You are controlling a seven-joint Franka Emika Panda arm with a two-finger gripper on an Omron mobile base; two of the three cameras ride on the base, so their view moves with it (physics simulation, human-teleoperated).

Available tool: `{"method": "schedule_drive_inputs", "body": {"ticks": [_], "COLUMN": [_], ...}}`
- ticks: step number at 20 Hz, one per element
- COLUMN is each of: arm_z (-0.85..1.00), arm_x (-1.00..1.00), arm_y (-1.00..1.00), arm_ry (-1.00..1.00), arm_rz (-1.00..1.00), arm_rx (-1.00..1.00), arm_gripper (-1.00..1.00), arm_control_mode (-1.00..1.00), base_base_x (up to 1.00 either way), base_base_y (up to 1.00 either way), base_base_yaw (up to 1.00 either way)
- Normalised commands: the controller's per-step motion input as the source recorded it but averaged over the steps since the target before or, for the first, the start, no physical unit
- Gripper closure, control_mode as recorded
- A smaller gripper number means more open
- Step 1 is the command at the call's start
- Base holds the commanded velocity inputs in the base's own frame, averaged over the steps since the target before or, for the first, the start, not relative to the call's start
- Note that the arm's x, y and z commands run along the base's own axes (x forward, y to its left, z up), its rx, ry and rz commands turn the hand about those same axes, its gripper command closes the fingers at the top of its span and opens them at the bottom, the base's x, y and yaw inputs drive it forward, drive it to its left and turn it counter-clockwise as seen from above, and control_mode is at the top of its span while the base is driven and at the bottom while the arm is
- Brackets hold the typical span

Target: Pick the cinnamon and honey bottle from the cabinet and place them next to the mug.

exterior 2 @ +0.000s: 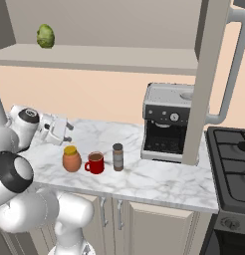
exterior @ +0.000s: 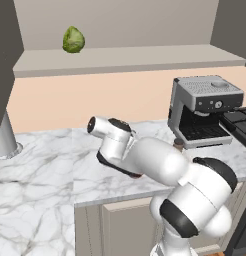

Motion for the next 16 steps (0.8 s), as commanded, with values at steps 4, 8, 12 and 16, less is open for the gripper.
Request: {"method": "schedule_drive_inputs", "body": {"ticks": [4,8,12,16], "arm_z": [0.40,0.30,0.52,0.79], "arm_x": [-0.05,-0.30,-0.64,-0.84], "arm_y": [-0.43,-0.47,-0.33,-0.12], "arm_ry": [0.00,-0.03,-0.03,0.07], "arm_rz": [0.29,0.46,0.53,0.54], "arm_rx": [0.02,0.06,0.04,0.06], "arm_gripper": [-1.00,-1.00,-1.00,-1.00], "arm_control_mode": [-1.00,-1.00,-1.00,-1.00], "base_base_x": [0.00,0.00,0.00,0.00], "base_base_y": [0.00,0.00,0.00,0.00], "base_base_yaw": [0.00,0.00,0.00,0.00]}}
